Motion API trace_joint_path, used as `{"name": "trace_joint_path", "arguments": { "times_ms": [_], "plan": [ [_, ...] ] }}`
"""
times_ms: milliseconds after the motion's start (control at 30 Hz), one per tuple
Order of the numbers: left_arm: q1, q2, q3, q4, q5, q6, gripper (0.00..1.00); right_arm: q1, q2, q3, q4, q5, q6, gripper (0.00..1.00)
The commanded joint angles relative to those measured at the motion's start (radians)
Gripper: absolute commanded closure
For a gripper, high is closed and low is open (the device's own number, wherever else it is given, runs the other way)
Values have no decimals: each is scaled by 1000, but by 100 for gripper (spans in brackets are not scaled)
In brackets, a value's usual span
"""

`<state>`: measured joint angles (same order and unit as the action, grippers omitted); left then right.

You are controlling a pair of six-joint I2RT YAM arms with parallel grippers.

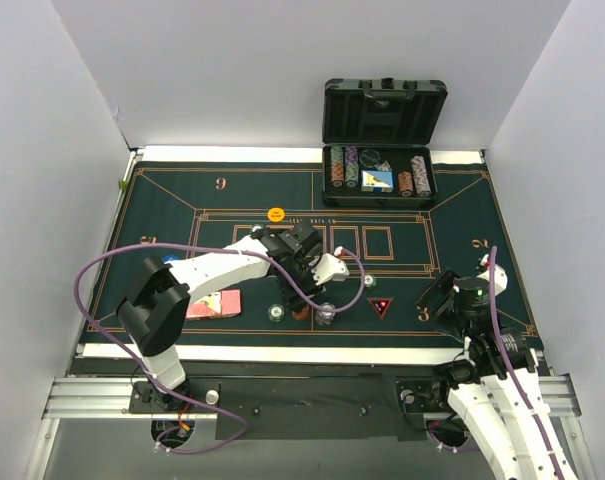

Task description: Distribute texas hold em gaming equipment

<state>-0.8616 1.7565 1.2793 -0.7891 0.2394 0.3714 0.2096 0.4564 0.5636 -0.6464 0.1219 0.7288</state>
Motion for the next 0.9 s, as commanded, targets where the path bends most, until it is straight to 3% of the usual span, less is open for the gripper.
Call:
{"name": "trace_joint_path", "arguments": {
  "times_ms": [0,233,567,867],
  "plan": [
    [15,-83,68,-50,20,17,63,-4,10,-1,7,-1,-11,27],
    [101,-117,63,-76,14,46,63,-4,7,-1,7,-2,-12,27],
    [438,-143,-17,-26,20,130,65,-3,5,-2,10,-5,-14,27],
    [627,-62,-44,83,-21,167,70,-4,4,-2,8,-7,-14,27]
  ]
}}
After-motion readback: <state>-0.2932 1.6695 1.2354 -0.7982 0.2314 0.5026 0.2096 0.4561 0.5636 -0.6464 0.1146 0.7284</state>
